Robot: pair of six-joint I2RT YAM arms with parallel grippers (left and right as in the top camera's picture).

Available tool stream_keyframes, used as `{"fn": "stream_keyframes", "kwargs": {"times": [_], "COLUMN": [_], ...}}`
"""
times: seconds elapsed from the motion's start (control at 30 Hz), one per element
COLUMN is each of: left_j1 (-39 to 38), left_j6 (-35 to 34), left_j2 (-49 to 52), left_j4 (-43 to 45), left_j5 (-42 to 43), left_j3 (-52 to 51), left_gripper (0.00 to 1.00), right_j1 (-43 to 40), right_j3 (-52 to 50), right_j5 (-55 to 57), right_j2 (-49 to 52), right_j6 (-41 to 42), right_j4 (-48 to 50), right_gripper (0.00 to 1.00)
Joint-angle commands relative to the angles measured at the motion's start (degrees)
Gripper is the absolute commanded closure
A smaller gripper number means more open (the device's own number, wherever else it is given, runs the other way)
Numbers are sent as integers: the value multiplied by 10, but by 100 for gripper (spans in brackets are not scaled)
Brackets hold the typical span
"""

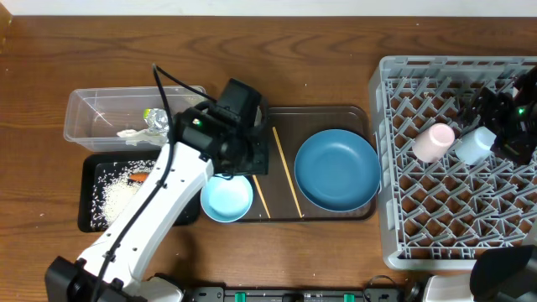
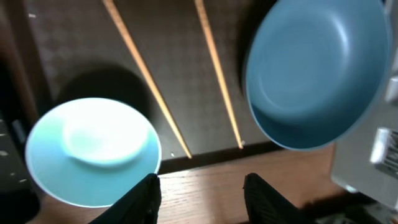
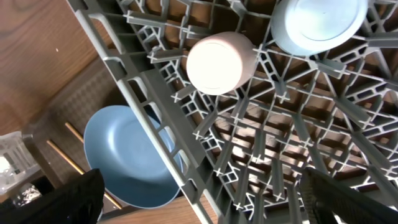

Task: Sort waste into correct bins and load items into the dishwasher rack
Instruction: 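Move the left gripper down to the light-blue bowl and grasp it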

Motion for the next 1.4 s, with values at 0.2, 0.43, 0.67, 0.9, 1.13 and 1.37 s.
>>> {"fn": "stream_keyframes", "kwargs": {"times": [0.2, 0.43, 0.67, 0.9, 1.13, 1.37], "left_j1": [-13, -13, -7, 38, 97, 97], "left_j6": [-35, -35, -52, -61, -51, -37], "left_j2": [1, 4, 4, 4, 4, 4], "left_j4": [1, -7, -26, -23, -21, 8], "left_j5": [-72, -96, -169, -176, -166, -167], "left_j3": [-3, -11, -42, -89, -129, -203], "left_gripper": [50, 48, 41, 40, 41, 41], "right_j1": [-5, -5, -5, -5, -5, -5], "right_j3": [9, 9, 9, 9, 9, 9], "right_j5": [-13, -13, -13, -13, -13, -13], "right_j2": [-2, -2, -2, -2, -2, -2], "right_j6": [-8, -8, -8, -8, -8, -8], "right_j4": [-1, -1, -1, -1, -1, -1], "right_gripper": [1, 1, 1, 1, 1, 1]}}
